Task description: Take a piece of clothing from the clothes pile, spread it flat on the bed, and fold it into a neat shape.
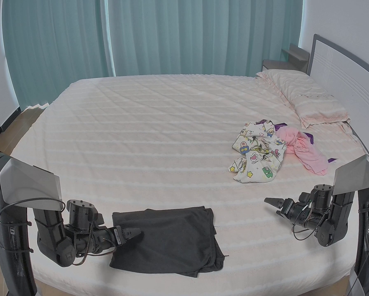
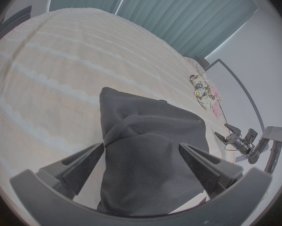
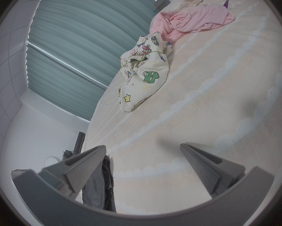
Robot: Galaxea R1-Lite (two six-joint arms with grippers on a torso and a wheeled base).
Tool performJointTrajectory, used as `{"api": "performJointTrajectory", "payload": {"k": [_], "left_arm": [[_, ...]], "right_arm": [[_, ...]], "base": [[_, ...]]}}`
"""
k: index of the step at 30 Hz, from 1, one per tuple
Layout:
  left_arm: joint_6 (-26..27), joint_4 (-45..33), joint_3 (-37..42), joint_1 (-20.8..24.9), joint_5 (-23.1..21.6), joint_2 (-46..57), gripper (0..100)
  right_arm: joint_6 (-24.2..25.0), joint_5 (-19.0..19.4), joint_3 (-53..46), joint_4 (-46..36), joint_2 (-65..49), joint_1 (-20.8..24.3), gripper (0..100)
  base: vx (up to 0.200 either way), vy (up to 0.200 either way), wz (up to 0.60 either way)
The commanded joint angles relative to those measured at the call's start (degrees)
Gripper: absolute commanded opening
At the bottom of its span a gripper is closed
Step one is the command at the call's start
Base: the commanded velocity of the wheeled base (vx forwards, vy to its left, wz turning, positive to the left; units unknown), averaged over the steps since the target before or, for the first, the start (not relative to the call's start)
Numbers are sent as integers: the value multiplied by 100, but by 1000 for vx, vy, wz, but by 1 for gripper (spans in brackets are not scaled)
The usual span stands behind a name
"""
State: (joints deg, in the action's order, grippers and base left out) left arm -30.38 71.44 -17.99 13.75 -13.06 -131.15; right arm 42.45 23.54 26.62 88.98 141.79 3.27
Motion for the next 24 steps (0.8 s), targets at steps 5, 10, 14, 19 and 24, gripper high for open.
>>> {"api": "performJointTrajectory", "payload": {"k": [5,10,14,19,24], "left_arm": [[6,46,33,40,-13,-174,0],[6,46,200,31,14,-139,0],[-56,55,314,-57,49,72,0],[-170,55,323,-74,58,142,0],[-258,55,340,-109,58,168,0]], "right_arm": [[0,1,-8,76,-2,-2,100],[0,-7,-8,76,7,-10,100],[0,-7,-17,76,-2,-10,100],[0,-7,-17,76,-2,-45,100],[0,1,-17,76,-11,-45,100]], "base": [[0,0,0],[0,0,0],[0,0,0],[0,0,0],[0,0,0]]}}
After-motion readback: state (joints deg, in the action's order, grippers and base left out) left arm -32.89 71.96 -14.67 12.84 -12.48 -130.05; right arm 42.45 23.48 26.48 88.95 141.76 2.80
